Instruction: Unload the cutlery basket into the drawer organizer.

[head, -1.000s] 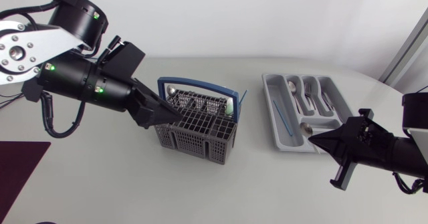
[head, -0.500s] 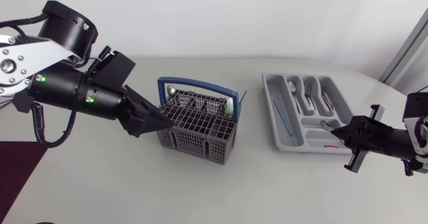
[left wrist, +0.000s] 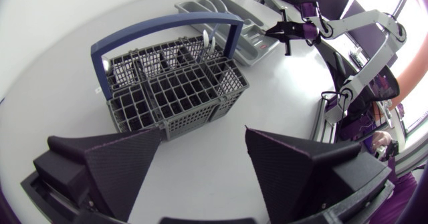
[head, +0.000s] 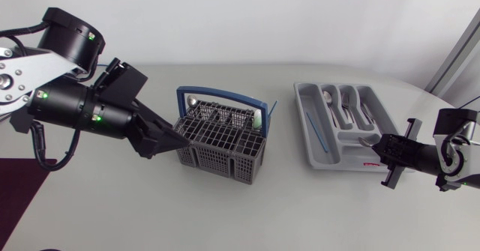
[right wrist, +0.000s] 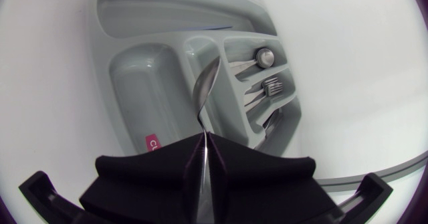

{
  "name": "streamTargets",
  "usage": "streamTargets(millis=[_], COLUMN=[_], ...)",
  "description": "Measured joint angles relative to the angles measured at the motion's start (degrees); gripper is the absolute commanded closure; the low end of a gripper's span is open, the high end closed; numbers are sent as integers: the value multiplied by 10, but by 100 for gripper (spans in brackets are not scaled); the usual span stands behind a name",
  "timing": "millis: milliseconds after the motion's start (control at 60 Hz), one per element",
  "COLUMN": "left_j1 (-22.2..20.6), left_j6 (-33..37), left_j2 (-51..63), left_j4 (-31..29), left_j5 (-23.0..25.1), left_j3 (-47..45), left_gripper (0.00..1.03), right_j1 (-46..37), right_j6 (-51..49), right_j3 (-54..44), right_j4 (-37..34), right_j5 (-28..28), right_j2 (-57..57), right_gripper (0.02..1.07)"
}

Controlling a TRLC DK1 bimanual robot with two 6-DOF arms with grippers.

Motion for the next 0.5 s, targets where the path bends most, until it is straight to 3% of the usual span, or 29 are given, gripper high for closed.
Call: streamTargets(millis=[133, 383, 433, 500], left_j1=[6, 8, 8, 9], left_j6=[0, 0, 0, 0], left_j2=[-2, -3, -3, -4], left_j4=[0, 0, 0, 0], left_j5=[-1, -18, -22, -28], left_j3=[-1, -16, -19, -25], left_gripper=[5, 5, 5, 5], right_j1=[4, 7, 7, 7], right_j6=[0, 0, 0, 1], right_j3=[-1, -15, -20, -24], right_j4=[10, 14, 12, 3], right_j5=[7, 7, 7, 7], right_j2=[6, 3, -7, -29], right_gripper=[84, 29, 20, 16])
